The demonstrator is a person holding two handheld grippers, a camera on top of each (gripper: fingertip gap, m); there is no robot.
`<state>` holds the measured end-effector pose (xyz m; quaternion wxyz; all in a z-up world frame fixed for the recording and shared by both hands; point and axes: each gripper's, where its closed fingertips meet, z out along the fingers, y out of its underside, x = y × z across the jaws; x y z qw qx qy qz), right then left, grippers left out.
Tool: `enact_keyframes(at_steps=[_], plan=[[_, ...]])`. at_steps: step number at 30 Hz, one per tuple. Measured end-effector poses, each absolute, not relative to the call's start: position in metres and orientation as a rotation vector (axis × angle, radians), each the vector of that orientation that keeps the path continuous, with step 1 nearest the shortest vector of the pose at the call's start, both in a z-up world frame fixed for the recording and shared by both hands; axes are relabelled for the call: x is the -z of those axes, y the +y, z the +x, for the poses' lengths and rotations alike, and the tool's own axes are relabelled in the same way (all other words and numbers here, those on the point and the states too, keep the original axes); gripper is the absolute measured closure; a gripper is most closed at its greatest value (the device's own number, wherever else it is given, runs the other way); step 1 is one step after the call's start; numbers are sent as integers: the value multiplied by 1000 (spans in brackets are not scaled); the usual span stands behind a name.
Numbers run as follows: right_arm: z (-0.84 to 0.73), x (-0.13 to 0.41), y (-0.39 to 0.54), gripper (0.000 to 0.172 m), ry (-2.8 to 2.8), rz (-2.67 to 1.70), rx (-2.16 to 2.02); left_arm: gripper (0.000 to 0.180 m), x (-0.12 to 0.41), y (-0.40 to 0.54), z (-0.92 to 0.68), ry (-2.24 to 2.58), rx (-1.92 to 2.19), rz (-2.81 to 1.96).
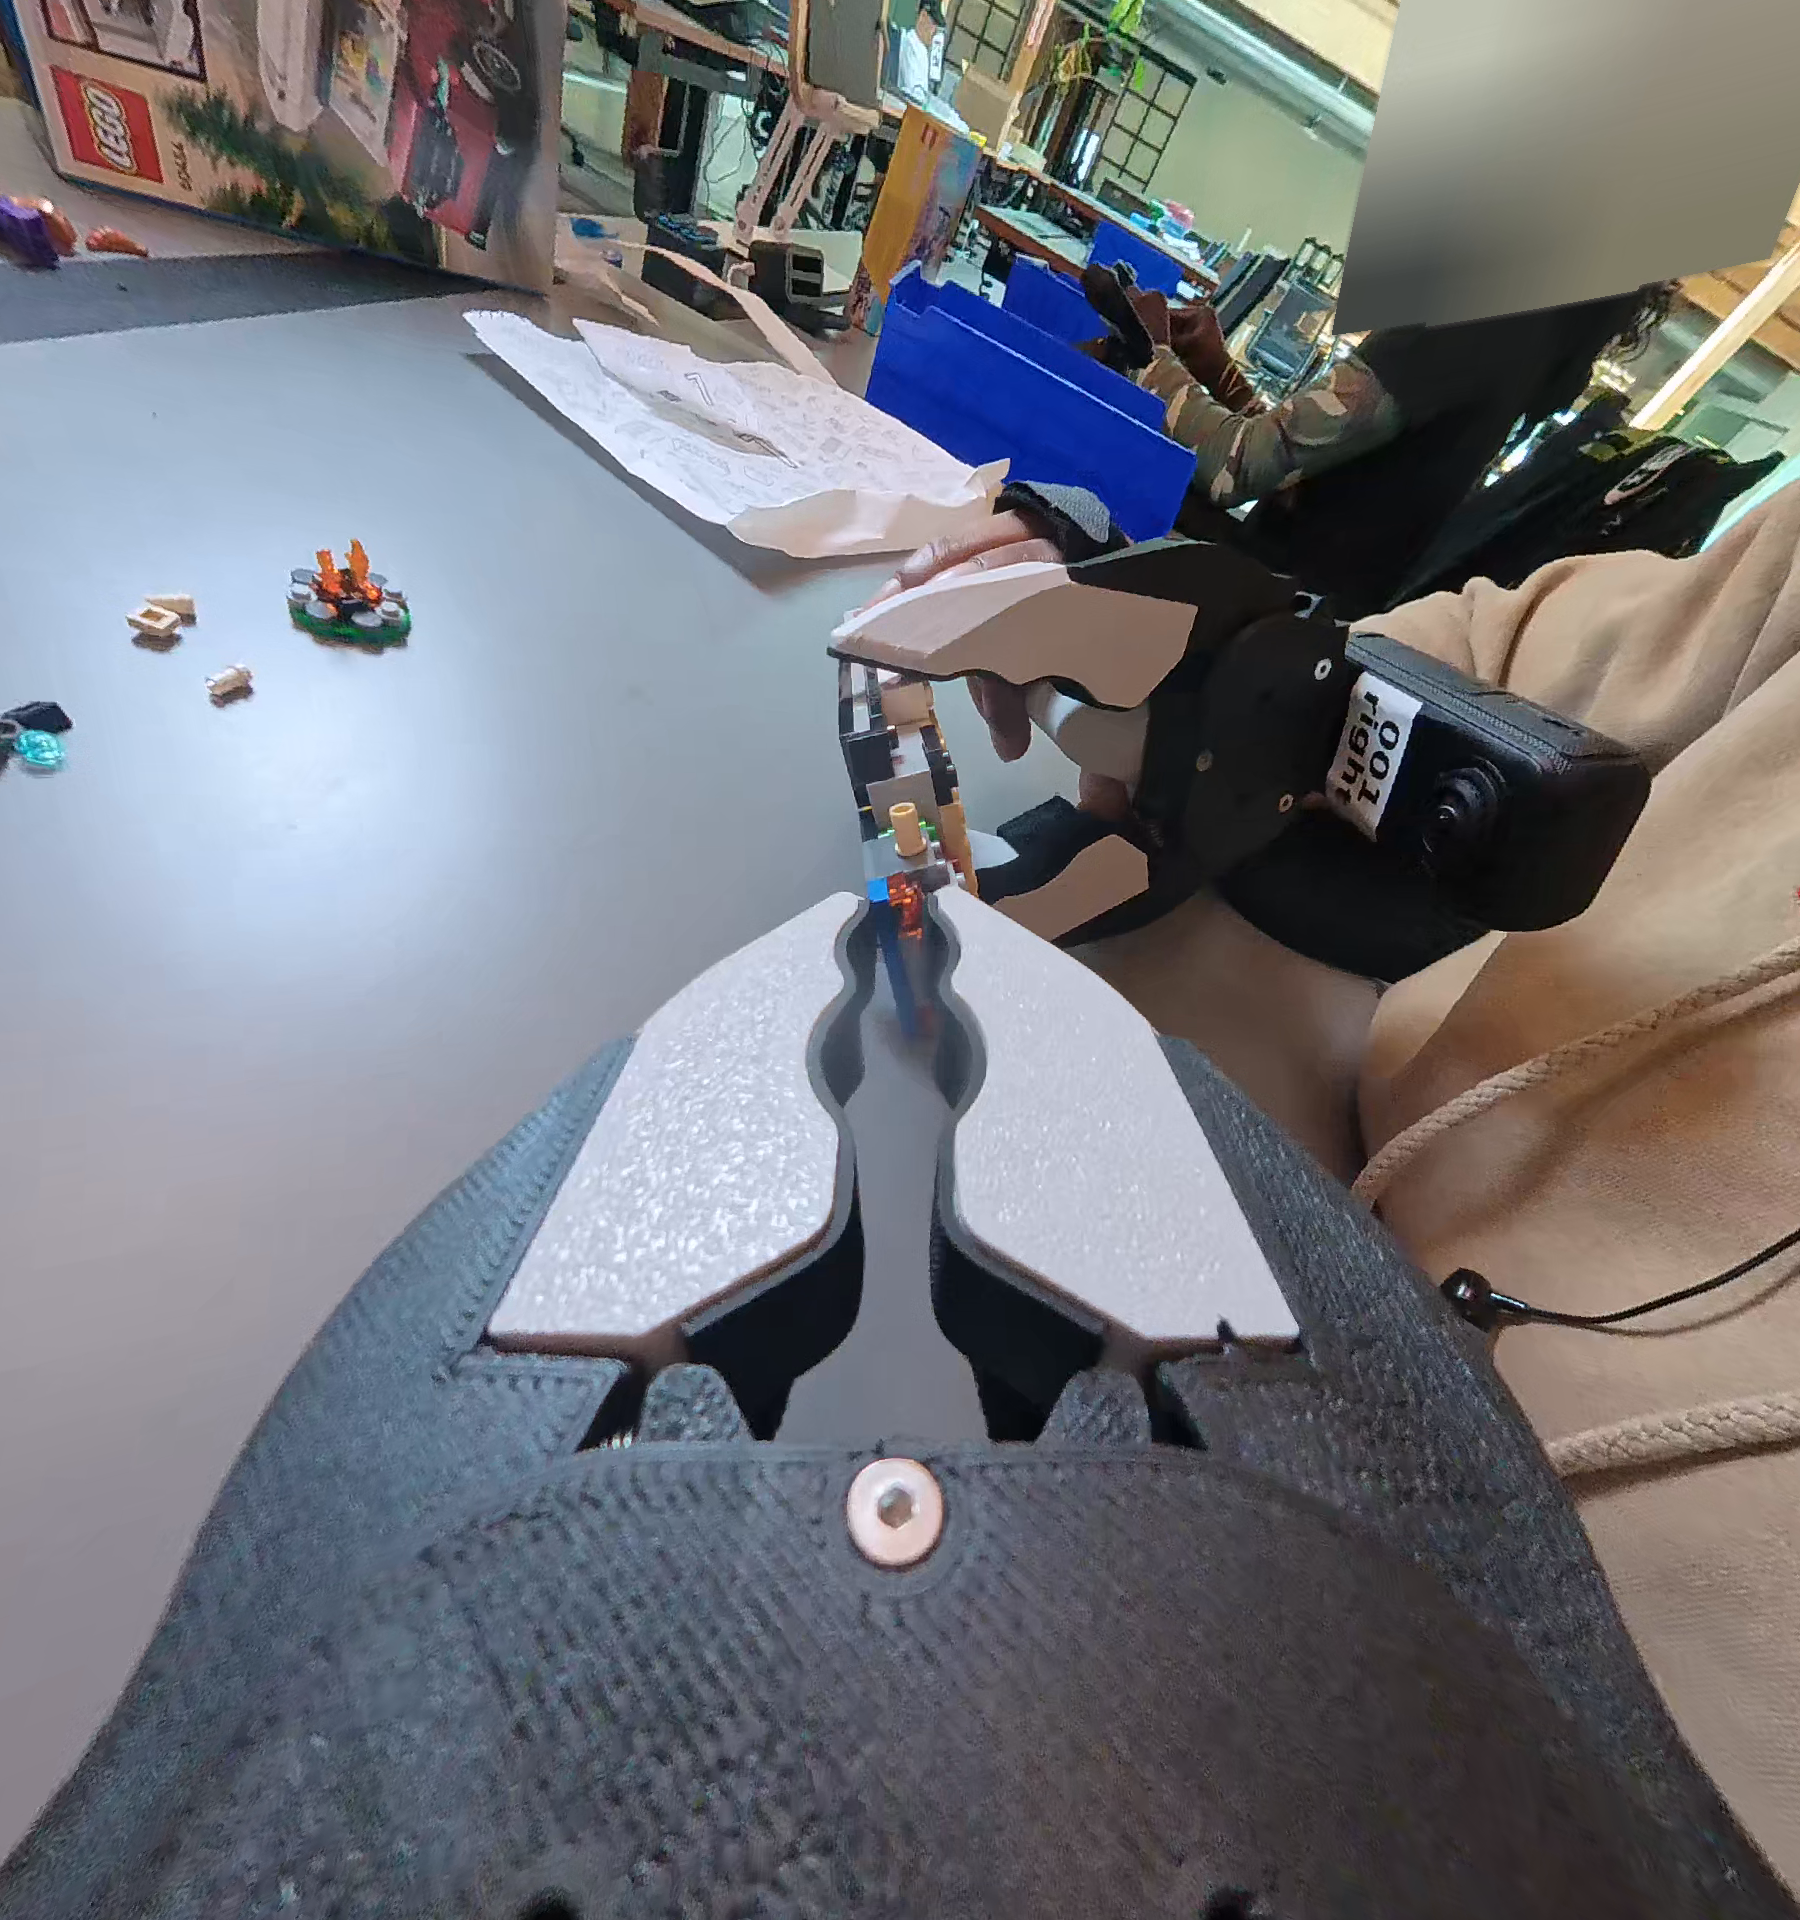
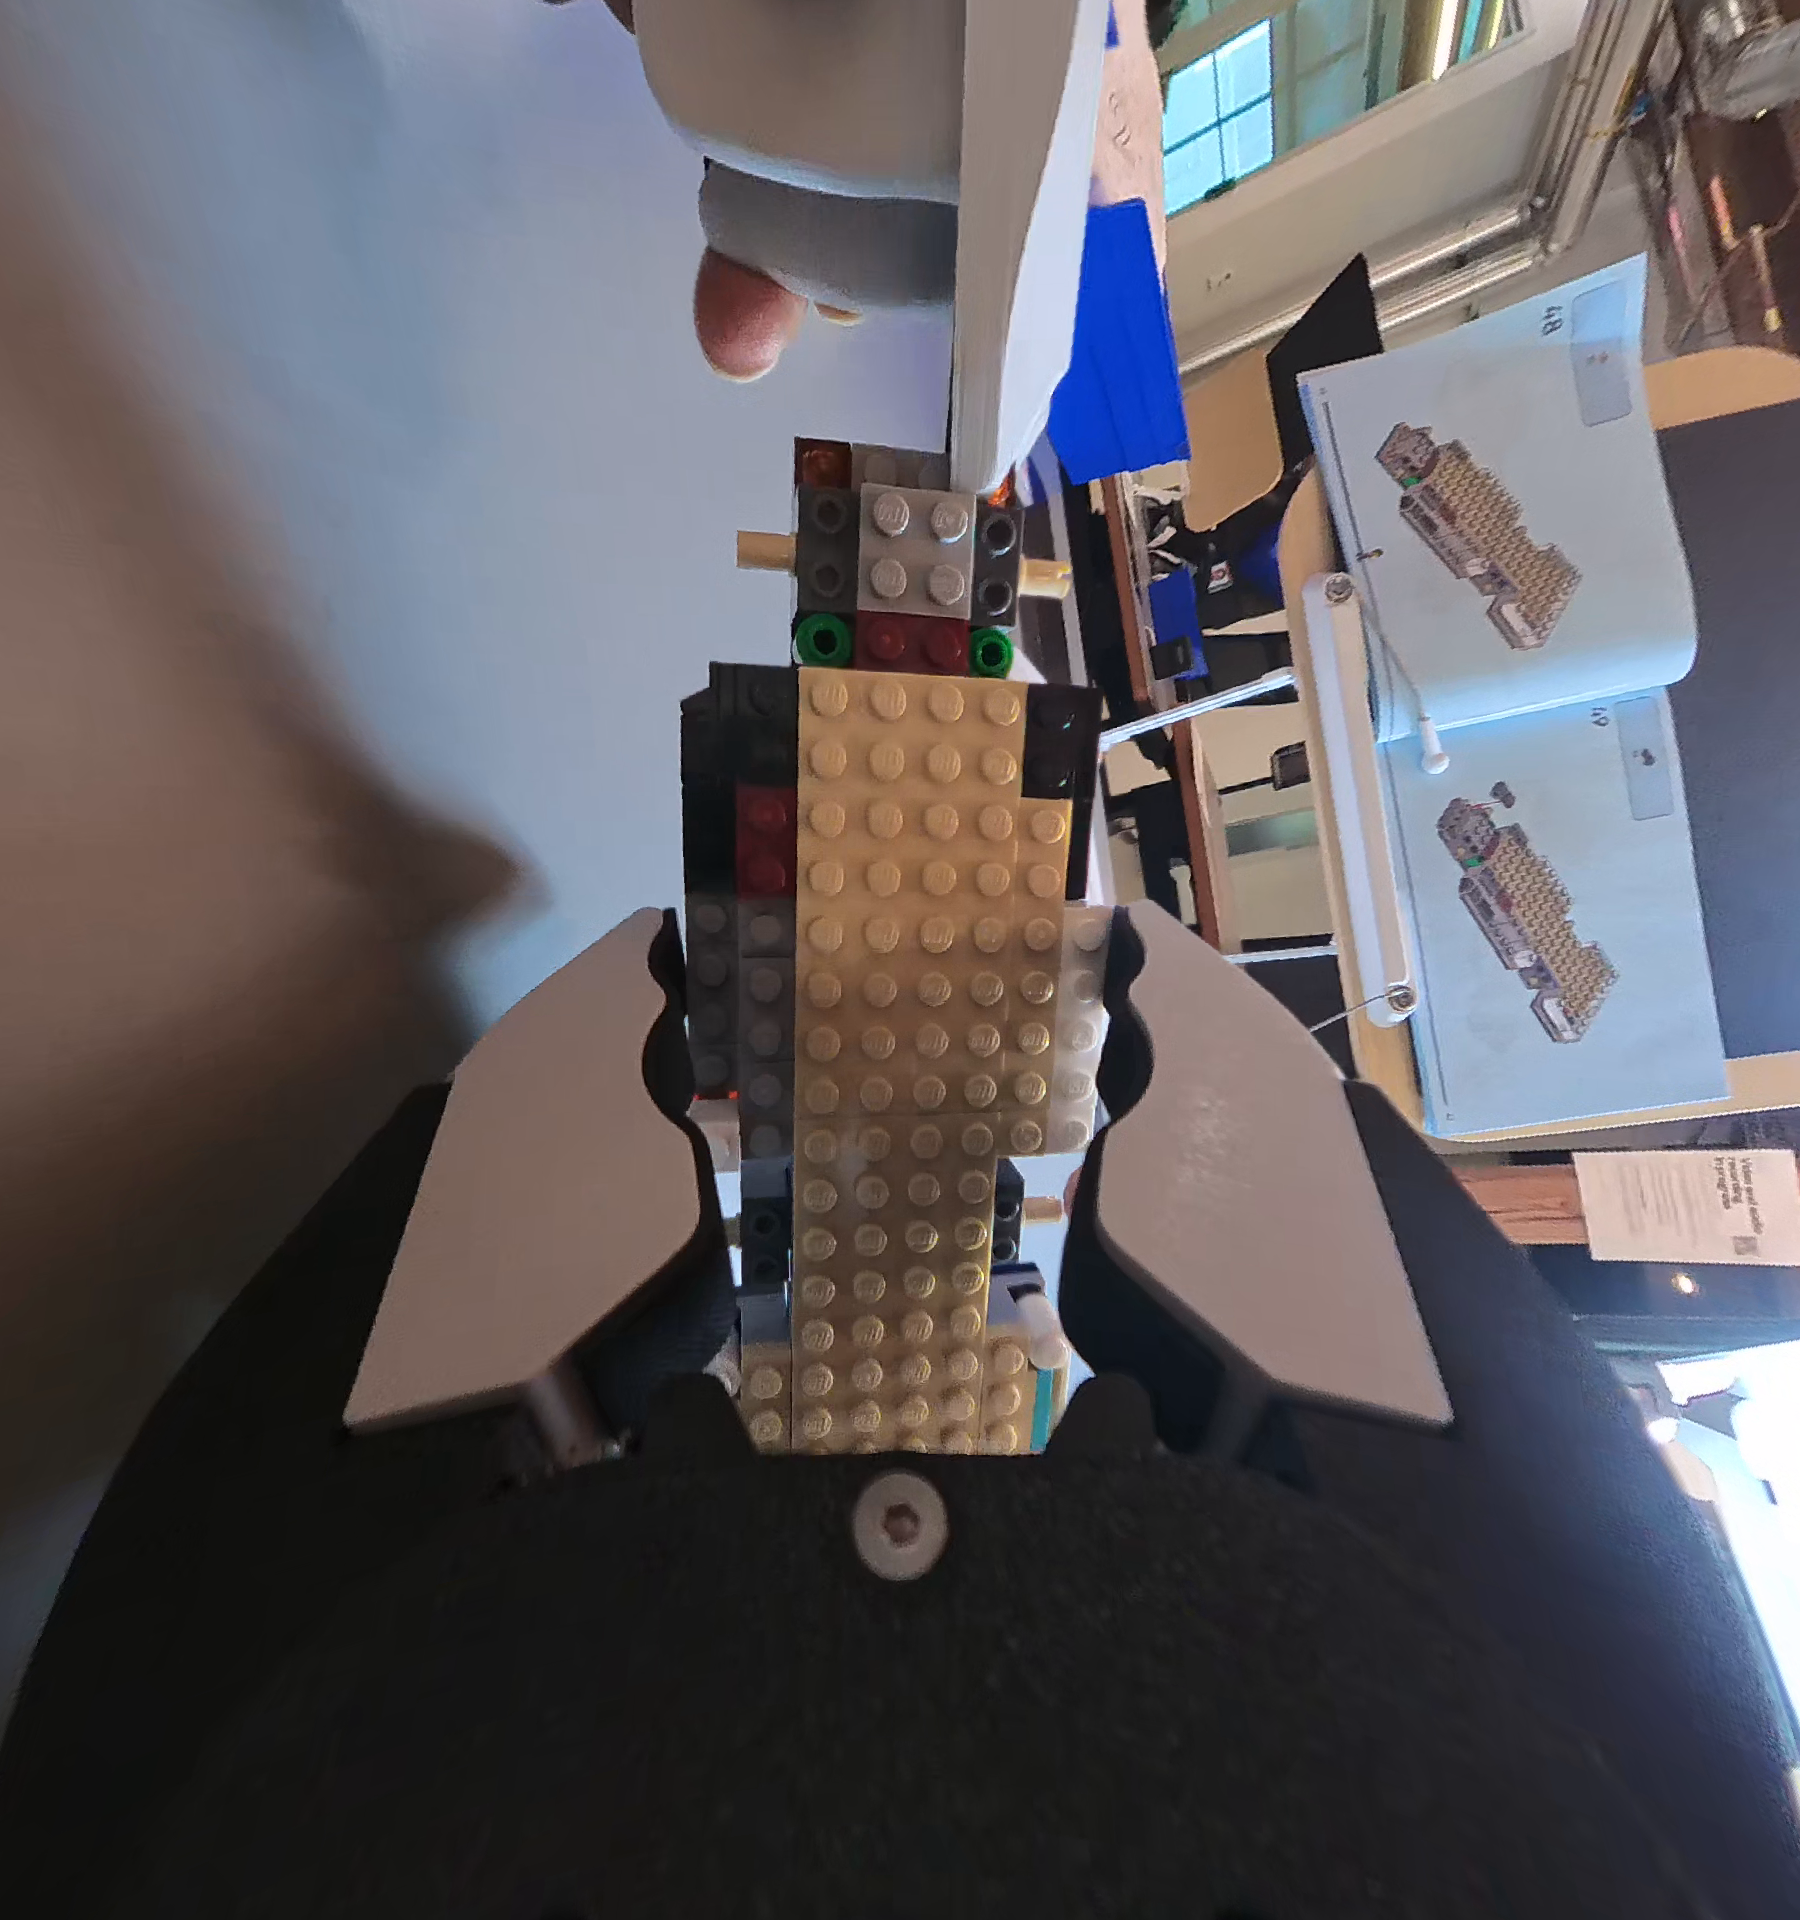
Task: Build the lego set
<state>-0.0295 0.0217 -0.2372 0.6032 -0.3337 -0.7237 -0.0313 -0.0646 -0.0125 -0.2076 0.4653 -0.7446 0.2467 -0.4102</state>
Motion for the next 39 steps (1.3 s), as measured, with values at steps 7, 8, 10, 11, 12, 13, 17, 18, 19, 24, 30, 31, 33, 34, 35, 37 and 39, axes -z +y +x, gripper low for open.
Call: enact_keyframes(at_steps=[7,8,10,11,12,13,17,18,19,24,30,31,33,34,35,37,39], plan=[[-31,237,22,94,-1667,-762,80,170,206,-14,-66,548,1106,-1817],[-31,237,22,94,-1667,-764,83,170,206,-13,-66,532,1126,-1816],[-32,237,23,94,-1668,-765,86,168,206,-12,-66,504,1162,-1816],[-31,237,23,94,-1668,-764,89,169,206,-12,-66,494,1170,-1815],[-32,237,23,94,-1668,-765,90,169,206,-11,-67,486,1178,-1817],[-32,237,23,94,-1668,-767,91,169,206,-11,-67,474,1190,-1816],[-32,237,24,94,-1670,-769,98,170,207,-9,-68,429,1221,-1821],[-32,238,24,94,-1672,-769,99,170,208,-8,-69,415,1228,-1825],[-32,238,24,94,-1673,-769,102,170,208,-8,-69,410,1231,-1827],[-32,239,25,94,-1677,-768,119,170,211,-6,-70,384,1227,-1841],[-33,238,26,94,-1672,-773,135,171,214,-6,-71,448,1118,-1853],[-33,237,26,94,-1668,-773,135,171,213,-7,-70,468,1099,-1843],[-32,236,27,94,-1662,-773,137,171,212,-9,-69,501,1064,-1829],[-32,235,27,94,-1659,-770,140,172,212,-9,-68,517,1053,-1825],[-32,235,27,95,-1657,-766,140,171,212,-10,-67,533,1043,-1821],[-32,234,26,95,-1653,-764,139,172,211,-11,-67,545,1044,-1814],[-32,233,27,95,-1646,-764,140,172,211,-12,-66,559,1032,-1813]])
